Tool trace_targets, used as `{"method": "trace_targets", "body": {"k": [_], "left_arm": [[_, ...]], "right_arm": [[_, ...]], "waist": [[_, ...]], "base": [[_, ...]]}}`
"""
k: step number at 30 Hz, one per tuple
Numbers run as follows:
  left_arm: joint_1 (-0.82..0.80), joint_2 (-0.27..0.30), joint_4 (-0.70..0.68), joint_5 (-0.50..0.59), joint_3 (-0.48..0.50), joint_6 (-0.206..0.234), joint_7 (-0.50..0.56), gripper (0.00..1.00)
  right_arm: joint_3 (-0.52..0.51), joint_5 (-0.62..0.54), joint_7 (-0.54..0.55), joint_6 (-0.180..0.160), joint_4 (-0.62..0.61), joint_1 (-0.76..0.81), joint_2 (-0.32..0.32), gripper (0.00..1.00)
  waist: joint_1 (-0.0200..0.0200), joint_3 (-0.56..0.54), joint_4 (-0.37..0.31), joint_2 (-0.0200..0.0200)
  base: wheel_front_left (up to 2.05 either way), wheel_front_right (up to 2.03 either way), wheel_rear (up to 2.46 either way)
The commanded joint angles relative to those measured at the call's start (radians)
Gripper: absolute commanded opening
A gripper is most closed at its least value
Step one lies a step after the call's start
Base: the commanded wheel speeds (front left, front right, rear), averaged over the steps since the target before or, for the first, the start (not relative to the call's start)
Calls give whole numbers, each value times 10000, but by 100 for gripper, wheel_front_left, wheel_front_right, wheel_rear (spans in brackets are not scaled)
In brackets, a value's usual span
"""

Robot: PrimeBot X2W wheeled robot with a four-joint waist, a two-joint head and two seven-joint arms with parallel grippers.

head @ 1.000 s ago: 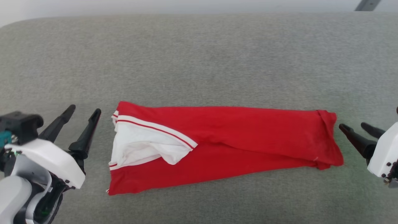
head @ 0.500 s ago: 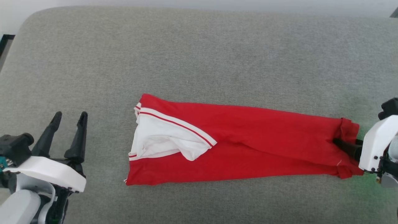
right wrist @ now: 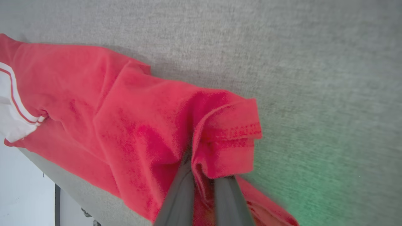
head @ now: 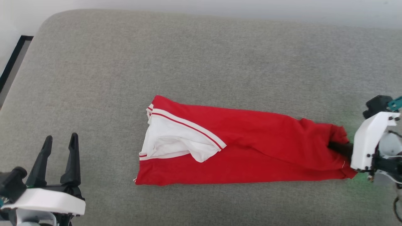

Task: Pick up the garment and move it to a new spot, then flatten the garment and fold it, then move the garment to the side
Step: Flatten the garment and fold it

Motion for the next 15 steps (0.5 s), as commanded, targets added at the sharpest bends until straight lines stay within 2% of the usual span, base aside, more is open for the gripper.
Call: {"method": "trace_targets", "body": {"k": [1,8,15], "left_arm": [[136,-156,-72,198,189,-148,-65,100],[629,-1050,-258,1142,1245,-780,-65,100],[894,-1890,-300,1727,1798,-1232,-64,100]], "right_arm": [[-93,90,-105,51,-87,6,-201,0],[-960,36,-425,25,46,193,-1179,0],[-2043,-583,-897,25,796,208,-1980,0]], "waist": [[0,-56,-89,0],[0,-206,-407,0],[0,-359,-702,0]], "base": [[0,0,0],[0,0,0],[0,0,0]]}}
